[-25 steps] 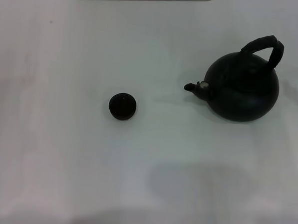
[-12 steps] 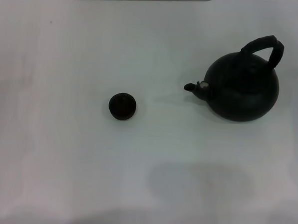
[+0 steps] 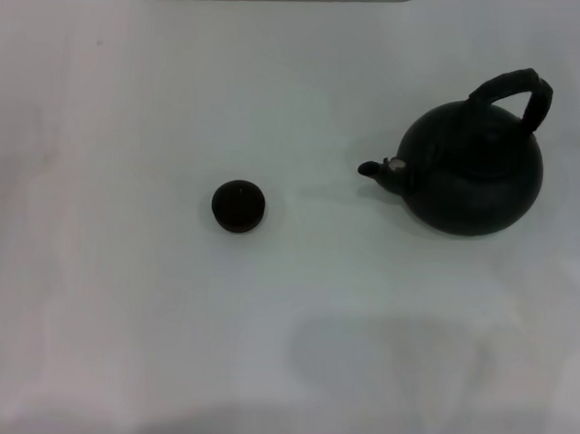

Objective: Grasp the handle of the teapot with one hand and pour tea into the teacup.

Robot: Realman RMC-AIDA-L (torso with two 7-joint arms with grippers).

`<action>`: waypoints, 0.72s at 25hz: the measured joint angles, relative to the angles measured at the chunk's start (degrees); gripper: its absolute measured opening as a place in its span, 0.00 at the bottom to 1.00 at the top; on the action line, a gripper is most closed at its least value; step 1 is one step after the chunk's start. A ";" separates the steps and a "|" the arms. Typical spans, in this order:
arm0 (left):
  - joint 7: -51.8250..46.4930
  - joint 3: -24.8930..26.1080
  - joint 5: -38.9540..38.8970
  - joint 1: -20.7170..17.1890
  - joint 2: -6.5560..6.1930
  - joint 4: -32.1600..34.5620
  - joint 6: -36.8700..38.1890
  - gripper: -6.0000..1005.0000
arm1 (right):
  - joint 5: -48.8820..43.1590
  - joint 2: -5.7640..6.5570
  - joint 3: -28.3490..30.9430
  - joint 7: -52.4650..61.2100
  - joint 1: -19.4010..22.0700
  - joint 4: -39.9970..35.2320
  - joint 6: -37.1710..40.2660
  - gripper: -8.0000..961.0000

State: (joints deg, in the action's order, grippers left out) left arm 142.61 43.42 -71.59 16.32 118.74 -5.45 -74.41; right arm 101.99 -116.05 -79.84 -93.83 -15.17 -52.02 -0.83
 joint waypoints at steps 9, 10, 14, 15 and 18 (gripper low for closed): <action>0.03 0.00 -0.05 0.13 0.00 0.00 0.07 0.83 | -19.83 0.37 -23.47 17.18 -2.36 1.15 34.01 0.77; 0.01 0.00 -0.06 0.13 0.00 0.00 0.06 0.83 | -25.39 0.42 -27.96 23.83 -2.55 3.75 41.40 0.77; -0.22 0.00 -0.22 0.12 -0.01 0.00 0.07 0.83 | -43.52 0.67 -39.36 57.88 -3.18 16.44 65.83 0.77; -0.24 -0.01 -0.30 0.12 -0.02 0.00 0.04 0.83 | -45.92 1.05 -39.78 66.85 -3.13 18.04 69.39 0.77; -0.26 -0.01 -0.74 -0.06 -0.02 0.00 -0.38 0.83 | -50.93 1.95 -39.92 86.13 -3.36 22.37 72.18 0.77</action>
State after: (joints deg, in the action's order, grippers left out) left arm 142.35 43.41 -72.33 16.26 118.72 -5.45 -74.79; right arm 51.06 -114.10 -119.76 -7.70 -18.53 -29.65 71.35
